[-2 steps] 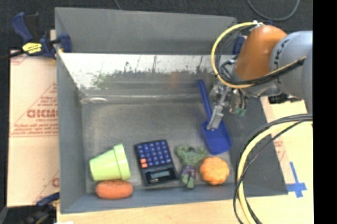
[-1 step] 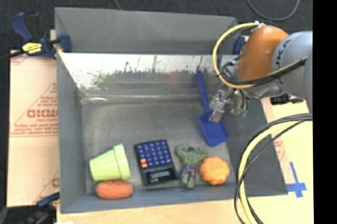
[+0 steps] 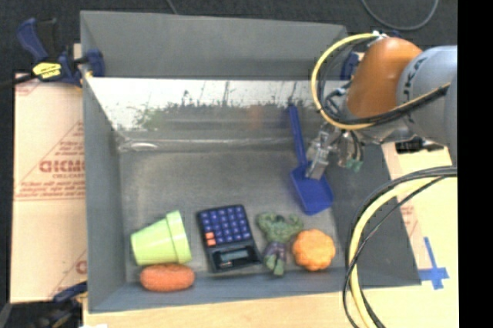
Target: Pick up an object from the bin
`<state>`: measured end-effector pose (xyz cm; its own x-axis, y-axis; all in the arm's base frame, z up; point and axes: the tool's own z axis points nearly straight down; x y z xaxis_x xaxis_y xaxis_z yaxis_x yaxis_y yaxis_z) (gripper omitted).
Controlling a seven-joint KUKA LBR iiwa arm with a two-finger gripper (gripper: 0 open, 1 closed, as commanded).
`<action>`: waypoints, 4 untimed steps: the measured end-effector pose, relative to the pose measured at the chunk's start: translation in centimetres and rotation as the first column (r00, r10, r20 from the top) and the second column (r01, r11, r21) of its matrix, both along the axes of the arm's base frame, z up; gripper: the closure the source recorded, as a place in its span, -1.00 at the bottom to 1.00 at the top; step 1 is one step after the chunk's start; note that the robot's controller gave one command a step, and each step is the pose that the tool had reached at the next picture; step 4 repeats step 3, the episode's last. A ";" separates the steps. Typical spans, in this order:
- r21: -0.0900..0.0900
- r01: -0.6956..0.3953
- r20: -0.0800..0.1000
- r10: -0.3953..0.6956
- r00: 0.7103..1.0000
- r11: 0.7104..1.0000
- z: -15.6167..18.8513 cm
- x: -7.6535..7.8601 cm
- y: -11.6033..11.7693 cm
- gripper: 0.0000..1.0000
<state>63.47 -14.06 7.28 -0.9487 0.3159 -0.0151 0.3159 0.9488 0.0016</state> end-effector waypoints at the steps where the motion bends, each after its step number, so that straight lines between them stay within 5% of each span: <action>1: 0.001 -0.001 -0.003 0.001 1.000 1.000 3.6 -0.1 0.0 1.00; 4: 0.000 -0.002 0.007 0.002 1.000 1.000 7.6 0.1 0.0 1.00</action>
Offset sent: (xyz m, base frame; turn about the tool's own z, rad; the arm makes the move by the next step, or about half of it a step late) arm -0.0025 0.0003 0.0688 -0.0001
